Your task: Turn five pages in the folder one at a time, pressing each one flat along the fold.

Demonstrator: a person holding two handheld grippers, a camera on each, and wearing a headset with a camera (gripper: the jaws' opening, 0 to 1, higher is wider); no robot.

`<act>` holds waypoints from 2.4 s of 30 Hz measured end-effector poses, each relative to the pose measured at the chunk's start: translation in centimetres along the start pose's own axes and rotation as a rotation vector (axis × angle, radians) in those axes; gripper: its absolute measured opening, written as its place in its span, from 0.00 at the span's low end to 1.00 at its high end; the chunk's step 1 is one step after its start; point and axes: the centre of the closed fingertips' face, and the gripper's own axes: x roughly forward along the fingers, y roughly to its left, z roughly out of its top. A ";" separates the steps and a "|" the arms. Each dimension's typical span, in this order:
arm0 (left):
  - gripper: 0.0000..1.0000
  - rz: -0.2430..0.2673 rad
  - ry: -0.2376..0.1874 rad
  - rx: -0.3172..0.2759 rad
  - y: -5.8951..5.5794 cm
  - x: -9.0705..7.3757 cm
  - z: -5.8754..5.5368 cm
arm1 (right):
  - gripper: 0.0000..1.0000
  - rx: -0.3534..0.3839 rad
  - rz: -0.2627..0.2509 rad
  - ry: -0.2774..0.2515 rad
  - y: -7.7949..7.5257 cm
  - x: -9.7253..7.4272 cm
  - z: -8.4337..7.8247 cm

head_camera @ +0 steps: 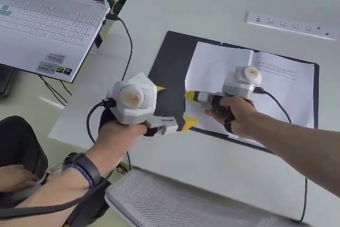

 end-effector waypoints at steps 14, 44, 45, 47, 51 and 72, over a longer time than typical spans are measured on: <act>0.58 -0.023 0.032 0.015 -0.2 2.0 -0.4 | 0.27 -0.033 0.047 -0.027 1.3 -1.2 0.7; 0.04 0.075 0.241 0.150 3.2 6.7 -7.0 | 0.25 -0.041 0.011 -0.198 -2.0 -11.6 4.1; 0.04 0.078 0.244 0.169 3.5 6.9 -7.0 | 0.25 -0.040 0.008 -0.202 -2.1 -11.9 4.3; 0.04 0.077 0.247 0.182 3.4 6.9 -7.0 | 0.24 -0.036 0.003 -0.211 -2.3 -12.0 4.8; 0.04 0.078 0.245 0.171 3.8 7.1 -7.2 | 0.23 -0.051 -0.013 -0.216 -3.0 -12.4 5.9; 0.06 0.075 0.252 0.160 3.8 7.4 -7.5 | 0.02 -0.025 -0.040 -0.200 -8.0 -10.7 8.1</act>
